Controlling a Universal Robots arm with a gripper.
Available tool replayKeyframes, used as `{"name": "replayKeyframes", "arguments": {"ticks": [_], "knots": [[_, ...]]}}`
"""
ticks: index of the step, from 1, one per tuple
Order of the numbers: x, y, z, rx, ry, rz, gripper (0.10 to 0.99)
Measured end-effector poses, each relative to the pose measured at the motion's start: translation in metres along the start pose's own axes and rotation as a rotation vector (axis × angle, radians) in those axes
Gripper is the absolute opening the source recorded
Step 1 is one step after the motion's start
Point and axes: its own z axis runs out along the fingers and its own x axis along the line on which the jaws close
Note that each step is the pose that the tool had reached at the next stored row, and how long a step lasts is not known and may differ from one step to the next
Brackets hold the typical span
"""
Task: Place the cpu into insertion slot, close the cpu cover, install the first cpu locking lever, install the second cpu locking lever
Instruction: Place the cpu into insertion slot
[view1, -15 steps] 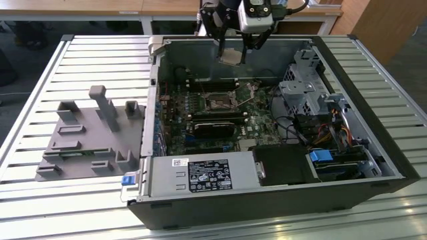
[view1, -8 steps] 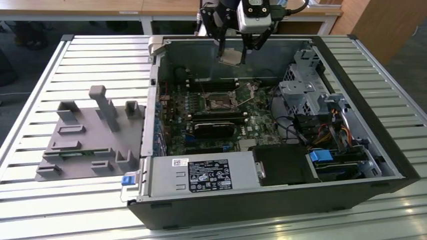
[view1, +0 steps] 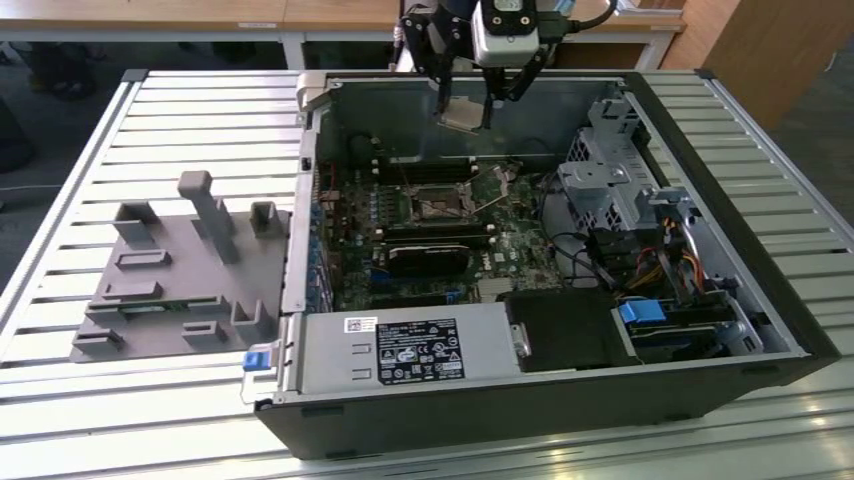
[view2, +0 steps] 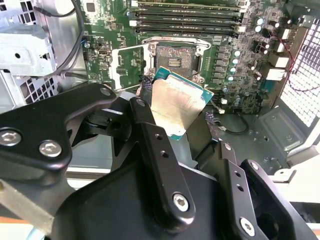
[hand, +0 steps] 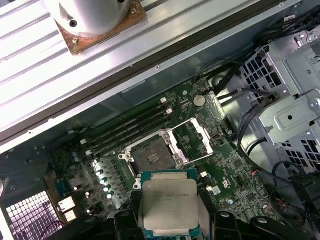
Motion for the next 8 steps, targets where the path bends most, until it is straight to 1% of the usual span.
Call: {"name": "replayKeyframes", "arguments": {"ticks": [8], "knots": [[0.0000, 0.0000, 0.0005, -0.001, -0.0028, 0.032, 0.525]]}}
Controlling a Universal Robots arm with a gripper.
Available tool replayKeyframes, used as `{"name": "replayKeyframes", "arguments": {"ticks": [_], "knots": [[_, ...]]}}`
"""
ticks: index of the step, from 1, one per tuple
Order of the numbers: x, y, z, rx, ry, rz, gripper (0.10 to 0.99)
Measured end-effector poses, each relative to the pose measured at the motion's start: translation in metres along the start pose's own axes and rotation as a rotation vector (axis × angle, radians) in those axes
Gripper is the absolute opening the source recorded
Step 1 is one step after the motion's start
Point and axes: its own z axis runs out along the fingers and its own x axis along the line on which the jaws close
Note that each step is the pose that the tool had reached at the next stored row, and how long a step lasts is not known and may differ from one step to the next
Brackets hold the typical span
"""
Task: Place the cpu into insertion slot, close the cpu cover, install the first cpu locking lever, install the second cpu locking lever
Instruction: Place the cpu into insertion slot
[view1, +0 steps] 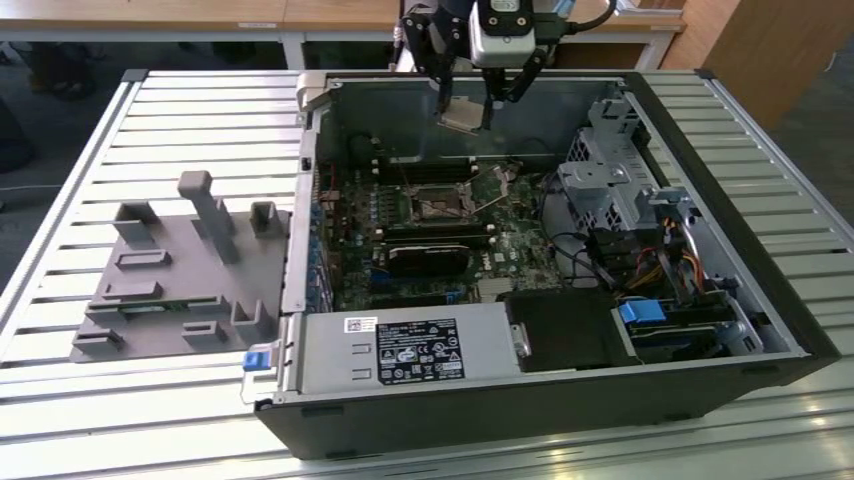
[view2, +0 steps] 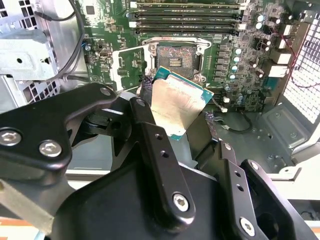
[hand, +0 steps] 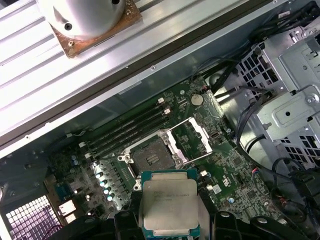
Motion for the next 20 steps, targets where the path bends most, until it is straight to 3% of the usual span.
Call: {"name": "replayKeyframes", "arguments": {"ticks": [12, 20], "knots": [[0.0001, 0.0000, 0.0007, -0.001, -0.0047, 0.052, 0.525], [0.0006, -0.0004, 0.0018, -0.003, -0.0151, 0.168, 0.525]]}}
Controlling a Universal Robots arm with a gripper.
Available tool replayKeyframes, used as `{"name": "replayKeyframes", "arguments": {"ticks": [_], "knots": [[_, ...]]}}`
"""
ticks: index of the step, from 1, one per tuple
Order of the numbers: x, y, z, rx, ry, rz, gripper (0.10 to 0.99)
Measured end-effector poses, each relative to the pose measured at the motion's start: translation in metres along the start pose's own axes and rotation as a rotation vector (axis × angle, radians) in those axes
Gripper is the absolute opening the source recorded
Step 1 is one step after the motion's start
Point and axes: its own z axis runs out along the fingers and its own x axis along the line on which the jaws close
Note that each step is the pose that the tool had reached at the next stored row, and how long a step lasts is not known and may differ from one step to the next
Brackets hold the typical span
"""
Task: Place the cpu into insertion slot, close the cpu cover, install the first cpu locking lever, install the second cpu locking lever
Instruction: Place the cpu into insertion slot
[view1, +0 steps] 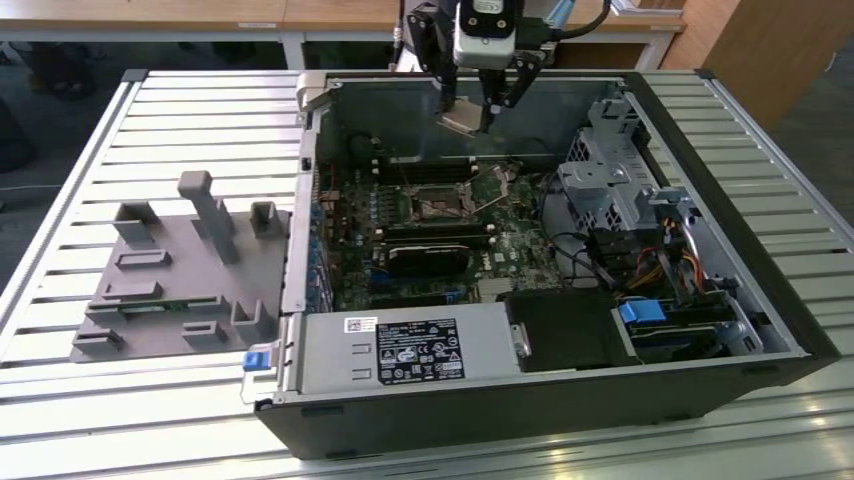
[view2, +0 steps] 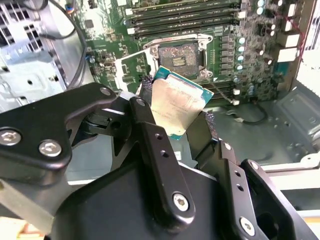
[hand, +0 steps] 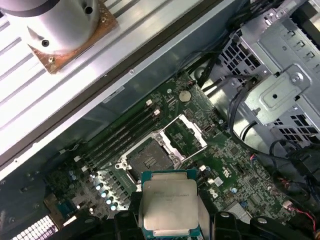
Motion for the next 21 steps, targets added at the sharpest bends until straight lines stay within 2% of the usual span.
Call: {"name": "replayKeyframes", "arguments": {"ticks": [21], "knots": [[0.0005, -0.0010, 0.0060, -0.006, -0.0308, 0.342, 0.525]]}}
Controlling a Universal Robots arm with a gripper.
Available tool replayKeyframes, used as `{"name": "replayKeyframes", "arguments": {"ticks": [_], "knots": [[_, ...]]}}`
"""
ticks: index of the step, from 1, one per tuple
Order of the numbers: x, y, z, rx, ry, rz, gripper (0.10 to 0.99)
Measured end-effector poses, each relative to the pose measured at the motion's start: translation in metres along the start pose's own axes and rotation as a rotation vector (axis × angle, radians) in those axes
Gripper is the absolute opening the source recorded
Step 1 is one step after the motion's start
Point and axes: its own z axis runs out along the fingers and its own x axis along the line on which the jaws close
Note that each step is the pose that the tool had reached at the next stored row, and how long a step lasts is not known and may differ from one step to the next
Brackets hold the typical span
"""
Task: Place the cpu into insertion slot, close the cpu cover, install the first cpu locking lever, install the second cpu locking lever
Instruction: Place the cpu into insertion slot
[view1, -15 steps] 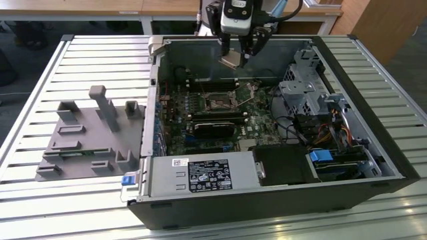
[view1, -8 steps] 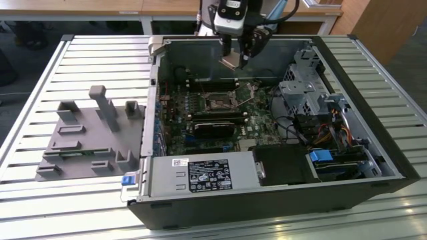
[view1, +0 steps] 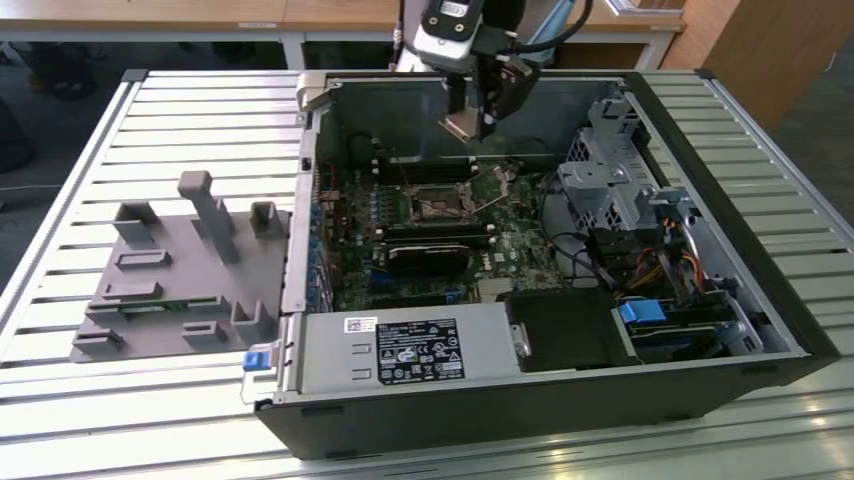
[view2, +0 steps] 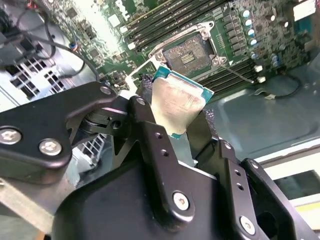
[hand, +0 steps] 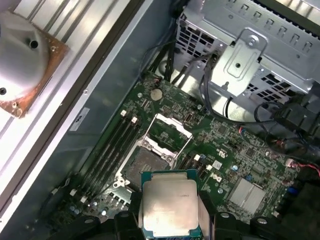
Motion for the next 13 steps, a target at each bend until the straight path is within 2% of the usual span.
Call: {"name": "replayKeyframes", "arguments": {"ticks": [13], "knots": [[0.0004, -0.0005, 0.0073, -0.003, -0.0152, 0.173, 0.525]]}}
